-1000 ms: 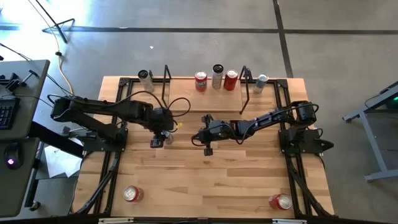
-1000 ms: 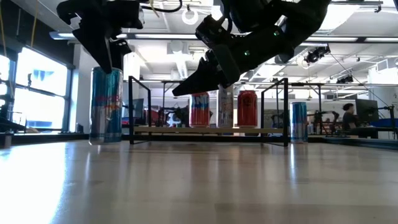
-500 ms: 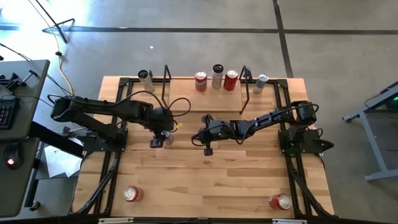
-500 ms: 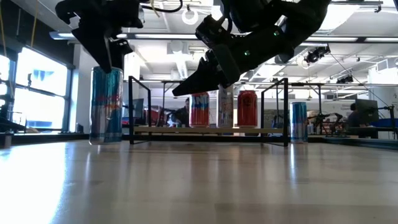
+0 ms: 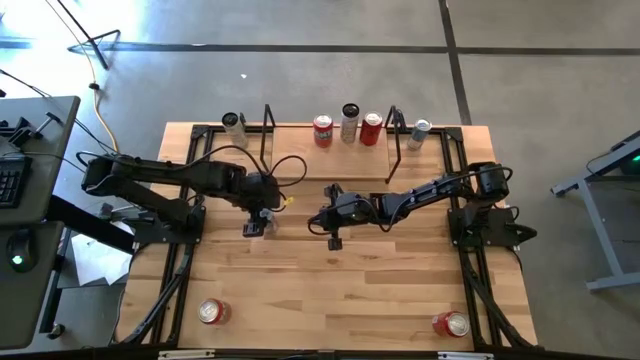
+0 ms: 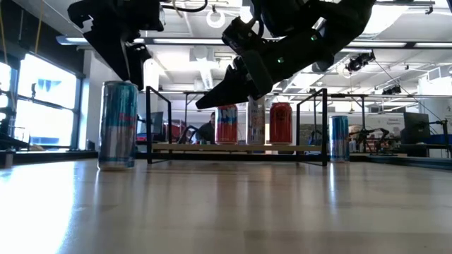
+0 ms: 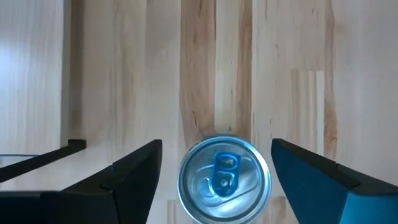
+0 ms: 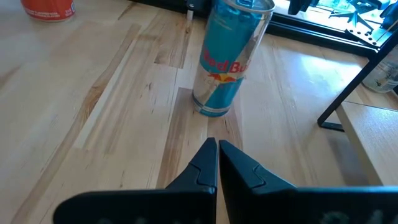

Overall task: Place canned beverage on shelf
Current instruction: Put the bottom blue soda can on the shelf

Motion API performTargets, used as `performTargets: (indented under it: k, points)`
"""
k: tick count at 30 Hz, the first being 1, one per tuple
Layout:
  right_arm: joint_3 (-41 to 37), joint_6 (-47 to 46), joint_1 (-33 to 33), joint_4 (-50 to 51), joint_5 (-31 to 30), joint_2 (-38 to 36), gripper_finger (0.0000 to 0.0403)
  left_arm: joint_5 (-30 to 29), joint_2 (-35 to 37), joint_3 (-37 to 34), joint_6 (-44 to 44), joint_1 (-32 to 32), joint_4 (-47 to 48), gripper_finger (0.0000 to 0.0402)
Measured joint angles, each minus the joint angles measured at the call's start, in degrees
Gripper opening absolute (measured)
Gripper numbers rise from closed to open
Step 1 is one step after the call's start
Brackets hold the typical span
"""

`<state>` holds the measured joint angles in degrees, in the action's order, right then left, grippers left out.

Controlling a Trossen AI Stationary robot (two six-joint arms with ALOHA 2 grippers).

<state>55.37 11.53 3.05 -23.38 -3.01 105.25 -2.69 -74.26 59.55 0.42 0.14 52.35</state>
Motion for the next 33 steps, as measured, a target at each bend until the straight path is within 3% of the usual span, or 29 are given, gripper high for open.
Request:
performTargets:
  k: [8,14,19,24,27,33]
  points:
    - [0.0,0.4,0.0,0.0,0.0,0.0,0.0,-1.44,6.19,-0.02,-0.56,-0.24,0.61,0.0294]
    - [0.0,0.5,0.01,-0.11,0.0,0.0,0.0,-8.35,16.56,-2.76,-10.68,-4.19,-0.42,0.0294]
    - [0.0,0.5,0.0,-1.69,0.0,0.0,0.0,-17.16,25.53,-10.97,-22.85,-13.12,-4.71,0.0294]
    - [0.0,1.42,-0.04,-4.35,-0.02,0.0,0.0,-16.86,31.68,-21.69,-28.34,-21.49,-18.79,0.0294]
    - [0.0,1.4,-0.04,-5.48,-0.01,0.0,0.0,-18.88,32.1,-26.49,-28.29,-25.72,-25.01,0.0293]
    - [0.0,1.42,-0.04,-7.68,-0.02,0.09,0.0,-33.06,30.09,-33.95,-34.71,-33.37,-29.28,0.0254]
